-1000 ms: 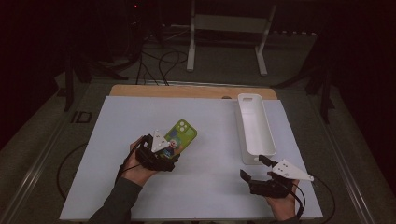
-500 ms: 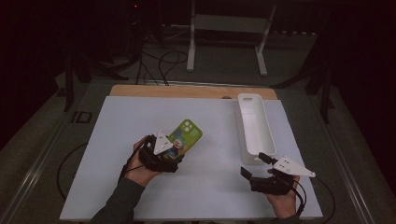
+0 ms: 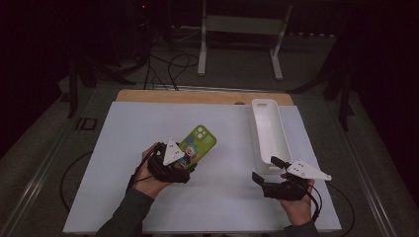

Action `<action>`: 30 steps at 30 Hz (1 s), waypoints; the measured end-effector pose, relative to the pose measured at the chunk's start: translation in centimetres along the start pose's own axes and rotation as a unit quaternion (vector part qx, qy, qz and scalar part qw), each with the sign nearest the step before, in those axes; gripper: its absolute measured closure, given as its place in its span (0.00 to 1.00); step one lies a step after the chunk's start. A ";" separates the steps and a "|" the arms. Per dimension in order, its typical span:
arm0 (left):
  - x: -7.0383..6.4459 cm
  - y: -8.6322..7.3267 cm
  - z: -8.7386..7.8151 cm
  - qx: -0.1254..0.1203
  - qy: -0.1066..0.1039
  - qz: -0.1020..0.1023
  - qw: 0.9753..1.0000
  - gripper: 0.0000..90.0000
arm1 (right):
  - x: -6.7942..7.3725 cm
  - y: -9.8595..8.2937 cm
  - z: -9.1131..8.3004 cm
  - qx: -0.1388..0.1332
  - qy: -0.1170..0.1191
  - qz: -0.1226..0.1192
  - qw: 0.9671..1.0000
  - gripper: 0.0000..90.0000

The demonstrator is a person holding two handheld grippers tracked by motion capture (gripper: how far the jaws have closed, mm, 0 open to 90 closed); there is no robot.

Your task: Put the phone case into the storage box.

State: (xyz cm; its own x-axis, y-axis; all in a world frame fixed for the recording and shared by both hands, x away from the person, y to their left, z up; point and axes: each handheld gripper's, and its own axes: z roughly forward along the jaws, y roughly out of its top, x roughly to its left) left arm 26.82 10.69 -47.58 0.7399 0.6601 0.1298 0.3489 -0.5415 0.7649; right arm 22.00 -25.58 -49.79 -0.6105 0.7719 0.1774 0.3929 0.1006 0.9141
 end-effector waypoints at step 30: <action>-1.4 1.0 -0.1 -0.022 -0.018 0.032 0.999 0.18 | 0.2 2.1 1.8 0.010 0.036 0.013 0.999 0.10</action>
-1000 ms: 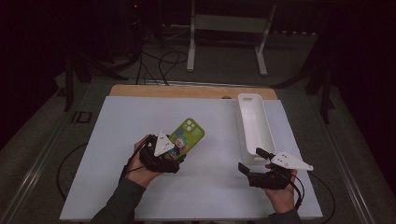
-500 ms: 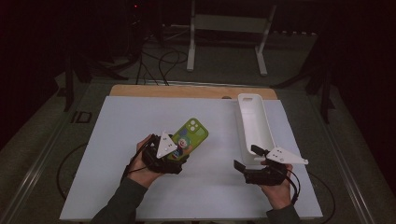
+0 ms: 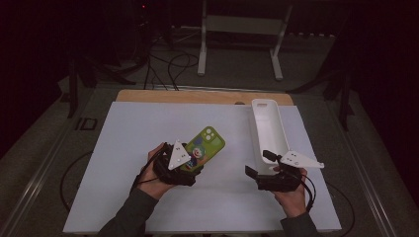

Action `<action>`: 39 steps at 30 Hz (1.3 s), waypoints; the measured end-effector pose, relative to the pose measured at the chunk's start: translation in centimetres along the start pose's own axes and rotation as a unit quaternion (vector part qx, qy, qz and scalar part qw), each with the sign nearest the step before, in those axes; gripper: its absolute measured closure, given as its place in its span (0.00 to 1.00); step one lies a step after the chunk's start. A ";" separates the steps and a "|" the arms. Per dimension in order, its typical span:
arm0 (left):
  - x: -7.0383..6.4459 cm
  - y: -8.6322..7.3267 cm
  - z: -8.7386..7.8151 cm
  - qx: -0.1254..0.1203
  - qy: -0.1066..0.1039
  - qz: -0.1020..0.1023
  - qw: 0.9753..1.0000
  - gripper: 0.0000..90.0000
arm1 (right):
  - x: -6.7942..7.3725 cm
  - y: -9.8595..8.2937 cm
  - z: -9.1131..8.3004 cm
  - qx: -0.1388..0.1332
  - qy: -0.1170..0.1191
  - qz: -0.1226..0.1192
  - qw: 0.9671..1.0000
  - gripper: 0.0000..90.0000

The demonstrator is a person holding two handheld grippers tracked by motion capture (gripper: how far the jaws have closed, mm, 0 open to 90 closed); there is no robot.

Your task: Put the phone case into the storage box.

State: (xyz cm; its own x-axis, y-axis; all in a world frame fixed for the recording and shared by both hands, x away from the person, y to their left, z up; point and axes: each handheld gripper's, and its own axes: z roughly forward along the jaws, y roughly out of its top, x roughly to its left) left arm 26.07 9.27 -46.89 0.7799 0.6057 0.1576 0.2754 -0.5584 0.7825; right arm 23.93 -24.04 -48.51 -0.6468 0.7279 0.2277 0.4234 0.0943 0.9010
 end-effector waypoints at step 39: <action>-1.8 0.9 0.5 -0.013 -0.023 0.041 0.999 0.18 | 0.9 2.0 1.8 0.016 0.036 0.015 0.999 0.10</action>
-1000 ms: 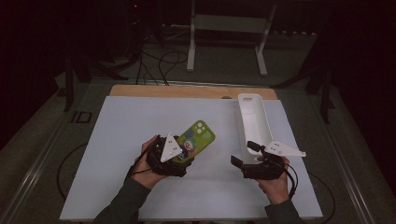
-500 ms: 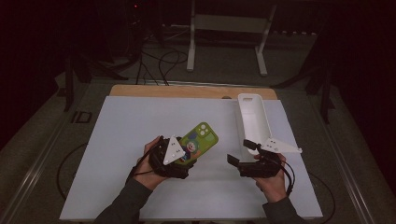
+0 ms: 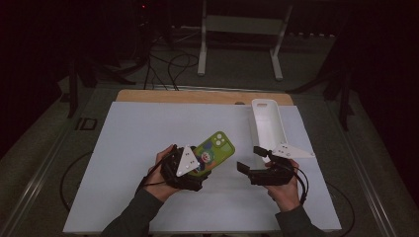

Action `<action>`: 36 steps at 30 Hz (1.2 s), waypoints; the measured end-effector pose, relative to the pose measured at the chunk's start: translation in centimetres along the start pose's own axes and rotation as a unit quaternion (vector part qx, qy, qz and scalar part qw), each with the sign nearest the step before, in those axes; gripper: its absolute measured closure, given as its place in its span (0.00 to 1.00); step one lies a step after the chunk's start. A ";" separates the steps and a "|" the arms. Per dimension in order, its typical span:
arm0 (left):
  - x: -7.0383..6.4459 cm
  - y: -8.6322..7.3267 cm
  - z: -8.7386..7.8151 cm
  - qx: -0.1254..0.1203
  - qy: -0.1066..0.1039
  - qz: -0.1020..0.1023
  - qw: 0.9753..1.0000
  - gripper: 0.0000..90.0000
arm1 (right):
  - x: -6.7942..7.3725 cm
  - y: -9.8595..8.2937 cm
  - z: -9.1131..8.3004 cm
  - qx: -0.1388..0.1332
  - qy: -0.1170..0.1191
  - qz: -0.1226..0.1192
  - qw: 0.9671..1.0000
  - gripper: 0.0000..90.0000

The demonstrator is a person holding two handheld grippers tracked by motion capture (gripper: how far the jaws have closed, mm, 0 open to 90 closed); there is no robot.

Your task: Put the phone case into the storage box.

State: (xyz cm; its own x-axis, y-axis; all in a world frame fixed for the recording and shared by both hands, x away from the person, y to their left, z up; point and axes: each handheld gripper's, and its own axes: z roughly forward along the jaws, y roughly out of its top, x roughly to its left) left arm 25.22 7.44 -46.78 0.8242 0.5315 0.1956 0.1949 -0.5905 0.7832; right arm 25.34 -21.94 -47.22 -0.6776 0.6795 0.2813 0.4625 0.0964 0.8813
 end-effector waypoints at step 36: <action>-1.6 0.7 0.4 -0.008 -0.014 0.035 0.999 0.18 | 1.7 1.1 2.4 0.017 0.035 0.020 0.999 0.41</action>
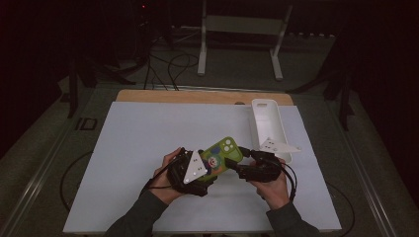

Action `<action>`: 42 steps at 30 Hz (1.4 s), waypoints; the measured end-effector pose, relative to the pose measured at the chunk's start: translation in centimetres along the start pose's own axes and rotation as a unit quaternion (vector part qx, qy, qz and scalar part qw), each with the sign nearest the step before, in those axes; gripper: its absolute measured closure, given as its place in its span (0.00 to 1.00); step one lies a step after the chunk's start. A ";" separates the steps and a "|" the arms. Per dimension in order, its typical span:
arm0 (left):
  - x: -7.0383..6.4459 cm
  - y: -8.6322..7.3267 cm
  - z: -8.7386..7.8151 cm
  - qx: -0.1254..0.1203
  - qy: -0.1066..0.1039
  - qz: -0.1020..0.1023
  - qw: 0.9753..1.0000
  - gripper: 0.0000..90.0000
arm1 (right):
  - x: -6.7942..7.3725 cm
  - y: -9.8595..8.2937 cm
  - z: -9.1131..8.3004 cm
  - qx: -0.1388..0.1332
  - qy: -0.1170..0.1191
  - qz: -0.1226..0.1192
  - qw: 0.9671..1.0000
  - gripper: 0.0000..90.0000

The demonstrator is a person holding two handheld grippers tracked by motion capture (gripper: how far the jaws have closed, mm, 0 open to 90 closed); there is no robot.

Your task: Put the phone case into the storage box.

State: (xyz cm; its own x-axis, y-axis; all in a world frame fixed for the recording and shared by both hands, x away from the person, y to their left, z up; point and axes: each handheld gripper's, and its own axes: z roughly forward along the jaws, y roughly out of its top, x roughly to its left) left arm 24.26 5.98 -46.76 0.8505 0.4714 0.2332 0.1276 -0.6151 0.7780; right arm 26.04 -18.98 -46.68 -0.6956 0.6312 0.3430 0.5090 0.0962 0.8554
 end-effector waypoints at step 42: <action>-0.1 0.4 1.3 0.017 -0.018 -0.012 1.000 0.17 | -0.1 -0.3 0.8 0.007 0.104 0.027 0.994 0.87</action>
State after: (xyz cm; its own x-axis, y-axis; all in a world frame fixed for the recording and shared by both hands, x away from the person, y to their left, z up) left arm 24.89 4.82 -47.21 0.8646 0.4641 0.1924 0.1658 -0.6250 0.7628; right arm 26.37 -18.49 -47.30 -0.7562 0.4629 0.4625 0.5545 0.0782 0.8285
